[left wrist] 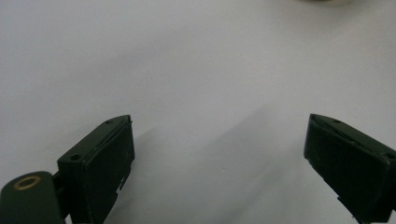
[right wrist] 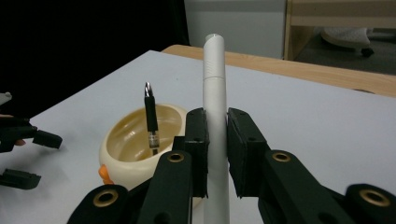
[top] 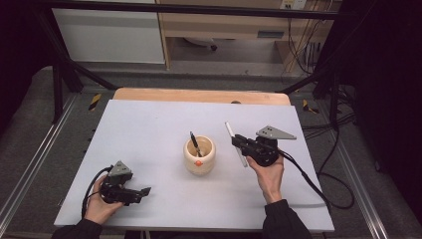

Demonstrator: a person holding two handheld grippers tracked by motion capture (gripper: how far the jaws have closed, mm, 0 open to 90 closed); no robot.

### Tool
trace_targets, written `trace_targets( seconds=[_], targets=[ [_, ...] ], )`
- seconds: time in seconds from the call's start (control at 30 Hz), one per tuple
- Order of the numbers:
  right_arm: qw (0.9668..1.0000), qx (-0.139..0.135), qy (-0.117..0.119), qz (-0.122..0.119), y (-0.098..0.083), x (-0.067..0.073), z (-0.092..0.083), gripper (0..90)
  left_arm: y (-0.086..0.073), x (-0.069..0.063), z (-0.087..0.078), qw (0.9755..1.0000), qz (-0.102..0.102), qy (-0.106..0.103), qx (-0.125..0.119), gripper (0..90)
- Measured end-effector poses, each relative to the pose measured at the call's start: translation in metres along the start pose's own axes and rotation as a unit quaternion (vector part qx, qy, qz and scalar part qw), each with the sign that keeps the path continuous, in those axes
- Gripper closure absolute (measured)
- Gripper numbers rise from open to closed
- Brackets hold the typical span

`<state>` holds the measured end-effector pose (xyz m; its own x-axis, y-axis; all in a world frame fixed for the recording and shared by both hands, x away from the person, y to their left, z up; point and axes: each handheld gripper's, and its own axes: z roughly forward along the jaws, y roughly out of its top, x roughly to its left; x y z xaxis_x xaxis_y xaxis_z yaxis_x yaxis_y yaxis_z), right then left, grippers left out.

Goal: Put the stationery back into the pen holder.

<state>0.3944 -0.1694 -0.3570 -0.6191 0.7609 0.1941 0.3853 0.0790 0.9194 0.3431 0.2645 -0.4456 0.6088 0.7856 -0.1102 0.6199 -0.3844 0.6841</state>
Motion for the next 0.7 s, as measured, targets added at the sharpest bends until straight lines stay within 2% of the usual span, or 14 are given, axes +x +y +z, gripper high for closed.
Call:
trace_targets(
  seconds=[0.2, 0.7],
  targets=[
    [0.9998, -0.017, 0.014, 0.001, 0.005, 0.012, 0.006, 78.9, 0.000, 0.000, 0.000, 1.0000, 0.001, -0.001, 0.000, 8.7],
    [0.9974, -0.066, 0.028, 0.010, 0.017, 0.031, 0.020, 78.9, -0.001, 0.000, -0.001, 1.0000, 0.000, 0.000, 0.000, 8.7]
  ],
)
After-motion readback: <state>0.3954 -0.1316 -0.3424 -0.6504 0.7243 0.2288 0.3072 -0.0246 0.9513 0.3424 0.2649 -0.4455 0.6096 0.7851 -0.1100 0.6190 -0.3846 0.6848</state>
